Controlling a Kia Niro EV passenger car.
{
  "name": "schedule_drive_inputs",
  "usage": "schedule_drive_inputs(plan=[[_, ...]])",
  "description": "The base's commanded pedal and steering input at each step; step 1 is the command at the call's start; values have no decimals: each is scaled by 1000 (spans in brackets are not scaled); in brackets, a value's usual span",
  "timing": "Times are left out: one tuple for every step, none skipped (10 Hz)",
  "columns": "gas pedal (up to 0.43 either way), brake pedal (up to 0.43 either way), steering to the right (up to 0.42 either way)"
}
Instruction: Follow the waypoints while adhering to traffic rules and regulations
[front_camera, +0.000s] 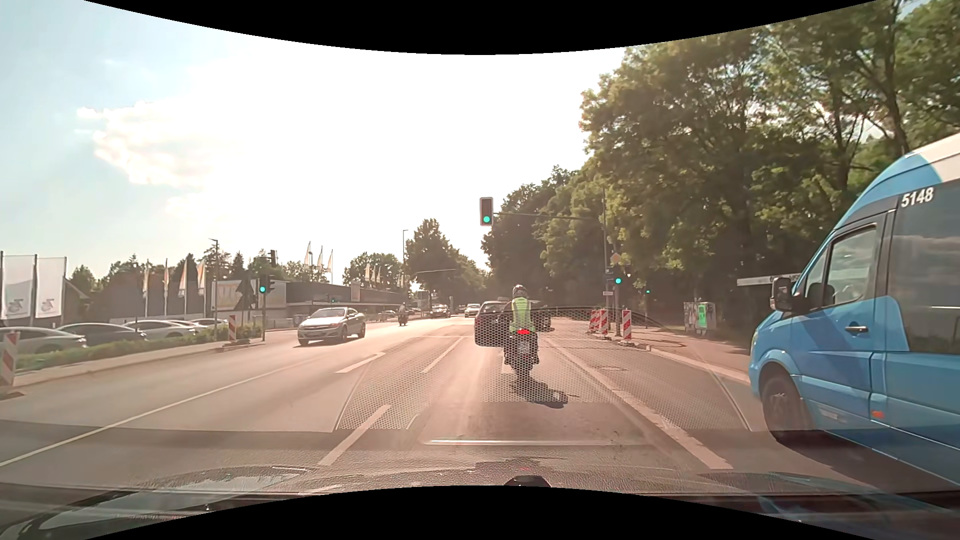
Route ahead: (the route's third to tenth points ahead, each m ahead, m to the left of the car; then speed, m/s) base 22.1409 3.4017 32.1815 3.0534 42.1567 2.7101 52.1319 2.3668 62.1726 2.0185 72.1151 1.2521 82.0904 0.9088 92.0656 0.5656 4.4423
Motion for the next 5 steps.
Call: schedule_drive_inputs(plan=[[110, 0, 4], [118, 0, 4], [150, 0, 4], [157, 0, 4], [169, 0, 4]])
